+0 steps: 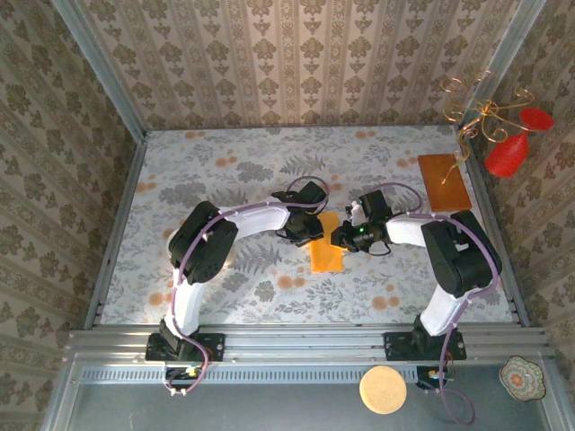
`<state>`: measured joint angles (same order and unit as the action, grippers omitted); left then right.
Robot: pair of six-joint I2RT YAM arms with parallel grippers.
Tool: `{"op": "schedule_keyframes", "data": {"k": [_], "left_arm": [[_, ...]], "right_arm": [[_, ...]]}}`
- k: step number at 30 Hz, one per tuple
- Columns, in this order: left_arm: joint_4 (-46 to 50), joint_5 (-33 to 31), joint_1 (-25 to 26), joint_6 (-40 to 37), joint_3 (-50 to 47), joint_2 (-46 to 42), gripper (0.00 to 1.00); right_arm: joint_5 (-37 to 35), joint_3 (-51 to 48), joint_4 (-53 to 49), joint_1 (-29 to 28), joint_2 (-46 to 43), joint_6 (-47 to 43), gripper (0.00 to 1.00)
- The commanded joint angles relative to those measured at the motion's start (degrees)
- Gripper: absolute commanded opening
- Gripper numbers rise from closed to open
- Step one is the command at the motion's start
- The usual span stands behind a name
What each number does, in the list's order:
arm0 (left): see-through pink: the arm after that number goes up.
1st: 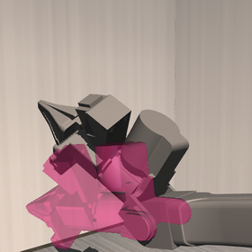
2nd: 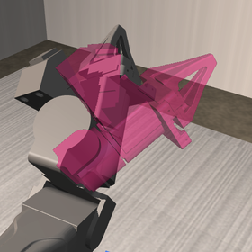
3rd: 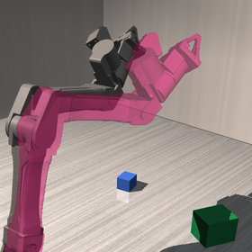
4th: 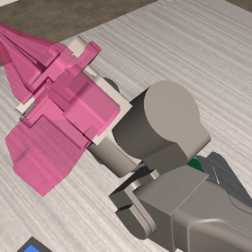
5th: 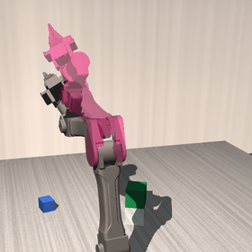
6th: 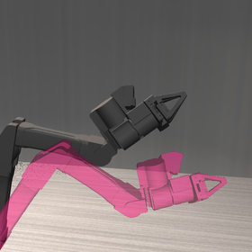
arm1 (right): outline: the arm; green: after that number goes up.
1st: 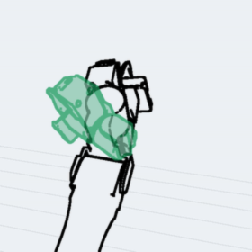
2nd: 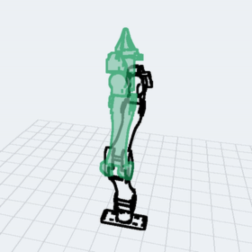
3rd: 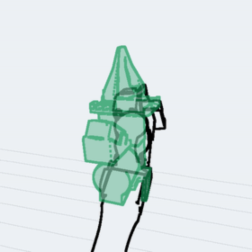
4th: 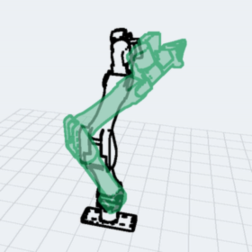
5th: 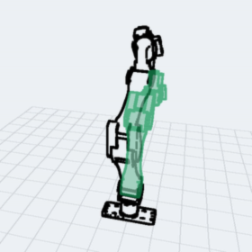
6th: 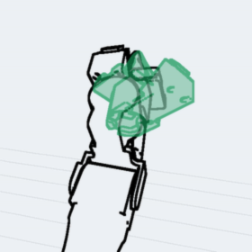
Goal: Fold a paper plane with a square sheet of paper (pick it up from the middle)
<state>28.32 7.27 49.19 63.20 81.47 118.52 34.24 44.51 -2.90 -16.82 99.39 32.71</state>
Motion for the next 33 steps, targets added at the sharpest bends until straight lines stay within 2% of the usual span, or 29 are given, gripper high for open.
{"op": "schedule_keyframes", "data": {"k": [1, 5, 12, 17, 20, 25, 30, 33], "left_arm": [[1.24, -1.47, 0.16, -1.38, -3.48, 7.44, 0.33], [-1.88, -1.36, -0.69, -3.01, -4.59, 3.07, 0.35], [-7.45, -3.51, -3.45, -8.46, -7.53, -10.31, 0.41], [-14.97, 1.48, -5.35, -11.54, -13.54, -16.31, 0.39], [-17.73, 7.94, -5.34, -14.4, -13.63, -15.9, 0.33], [-22.89, 18.08, -4.81, -14.62, -11.87, -11.12, 0.22], [-23.66, 21.56, -3.48, -14.21, -10.21, -6.43, 0.14], [-23.3, 22.35, -2.96, -13.81, -9.47, -4.39, 0.13]], "right_arm": [[-3.2, 0.66, -4.45, -0.14, 2.38, -1.66, 0.2], [-4.76, 0.92, -7.28, -0.14, 3.52, -2.09, 0.18], [-7.88, 1.6, -11.23, -0.12, 5.44, -2.99, 0.15], [-9.8, 2.19, -11.92, -0.08, 6.78, -3.38, 0.13], [-10.55, 2.73, -12.6, -0.14, 7.37, -4.04, 0.12], [-11.38, 3.15, -12.88, -0.14, 7.95, -4.23, 0.11], [-13.13, 3.5, -14.94, -0.18, 8.23, -4.41, 0.09], [-12.96, 3.61, -15.29, -0.23, 8.44, -4.06, 0.09]]}}
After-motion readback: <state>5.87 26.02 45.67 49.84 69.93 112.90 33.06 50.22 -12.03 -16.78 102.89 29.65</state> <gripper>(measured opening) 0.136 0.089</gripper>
